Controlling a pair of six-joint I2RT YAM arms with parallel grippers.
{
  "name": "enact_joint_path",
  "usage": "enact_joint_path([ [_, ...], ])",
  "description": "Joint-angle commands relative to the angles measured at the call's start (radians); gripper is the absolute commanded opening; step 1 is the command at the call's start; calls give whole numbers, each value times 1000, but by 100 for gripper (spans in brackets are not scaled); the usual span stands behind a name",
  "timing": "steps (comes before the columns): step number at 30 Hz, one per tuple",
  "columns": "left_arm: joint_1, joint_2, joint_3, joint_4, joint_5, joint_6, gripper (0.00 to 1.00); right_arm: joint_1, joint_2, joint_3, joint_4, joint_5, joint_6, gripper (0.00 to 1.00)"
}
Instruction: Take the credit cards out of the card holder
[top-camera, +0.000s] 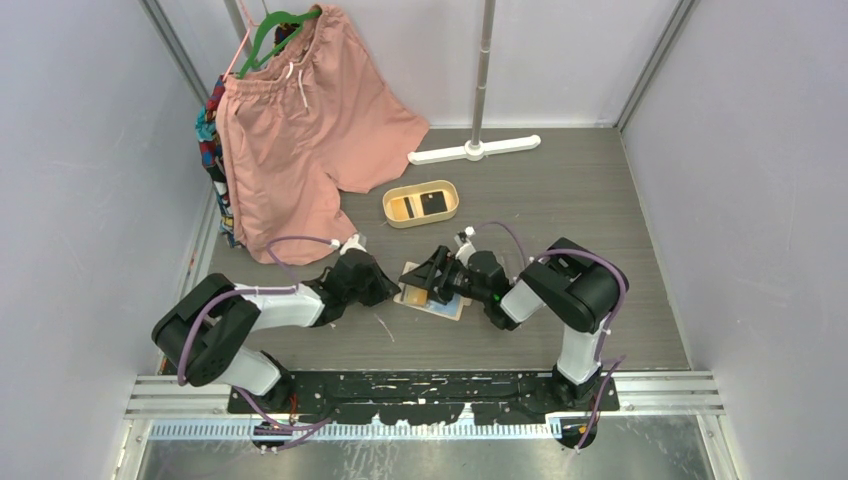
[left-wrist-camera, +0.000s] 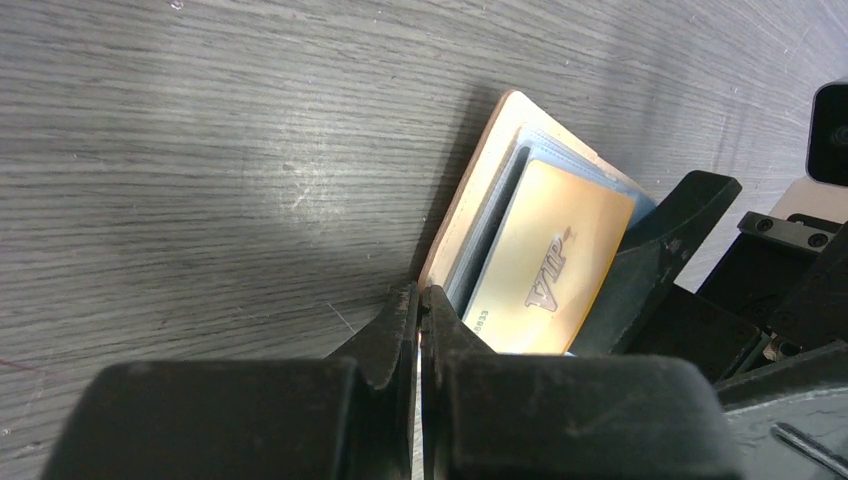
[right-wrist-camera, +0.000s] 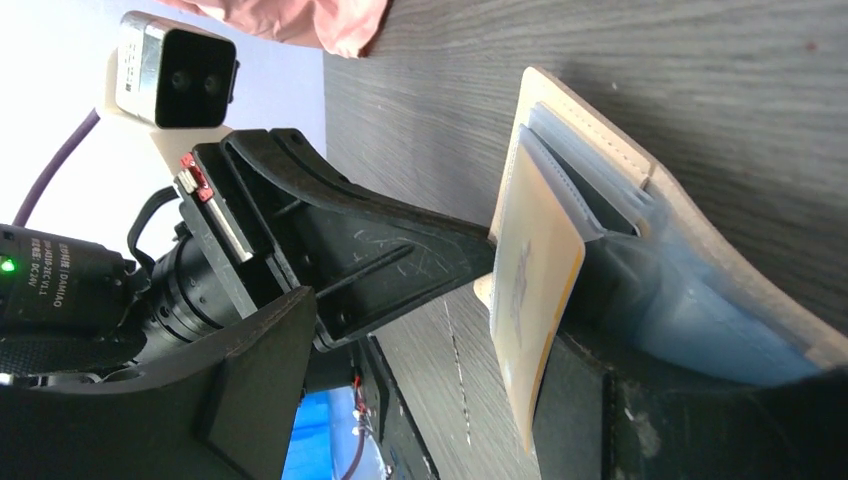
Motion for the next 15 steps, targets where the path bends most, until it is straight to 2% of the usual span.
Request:
enact_joint_path([
  [1, -7, -14, -22, -45, -7, 2, 0, 9, -90, -31, -52, -40, -26, 75],
  [8, -7, -17, -22, -49, -12, 1, 0, -20, -184, -67, -138, -39, -59, 74],
  [15, -7, -14, -19, -50, -12, 3, 0, -51, -312, -84, -310, -26, -129, 74],
])
